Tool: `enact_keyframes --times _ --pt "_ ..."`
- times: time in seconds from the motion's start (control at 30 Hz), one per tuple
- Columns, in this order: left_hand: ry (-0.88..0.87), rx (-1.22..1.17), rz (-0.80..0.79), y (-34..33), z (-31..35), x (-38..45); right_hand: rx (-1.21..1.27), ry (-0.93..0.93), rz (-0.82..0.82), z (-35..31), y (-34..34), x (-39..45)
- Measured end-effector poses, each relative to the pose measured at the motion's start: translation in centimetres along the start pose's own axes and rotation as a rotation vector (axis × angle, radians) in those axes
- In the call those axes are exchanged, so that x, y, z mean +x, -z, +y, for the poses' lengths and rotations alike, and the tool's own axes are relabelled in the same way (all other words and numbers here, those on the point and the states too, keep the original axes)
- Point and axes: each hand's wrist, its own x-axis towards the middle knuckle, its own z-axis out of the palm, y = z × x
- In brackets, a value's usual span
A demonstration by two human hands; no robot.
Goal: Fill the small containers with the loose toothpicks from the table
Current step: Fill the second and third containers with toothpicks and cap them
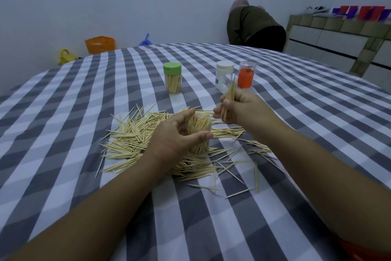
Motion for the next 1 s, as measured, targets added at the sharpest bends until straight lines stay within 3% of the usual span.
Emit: enact_keyframes --times 0.17,0.4,0.67,0.83,1.0 --pt "0.005 -0.017 -0.009 -0.2 0.0 0.0 0.262 0.046 0.073 -0.7 -1.6 -0.7" --pt "-0.026 -0.032 -0.006 -0.3 0.5 -0.3 -0.076 -0.044 -0.033 0.0 -3.2 -1.6" --pt "-0.019 -0.048 -0.005 -0.2 0.0 0.1 -0.111 0.168 0.134 0.5 -3.1 -1.6" --pt "-0.045 -0.068 0.004 -0.2 -0.4 0.3 -0.103 0.099 0.034 0.6 -2.8 -1.6" --pt "-0.061 -0.078 0.011 -0.1 -0.3 0.2 -0.026 0.198 0.152 0.5 -2.6 -1.6"
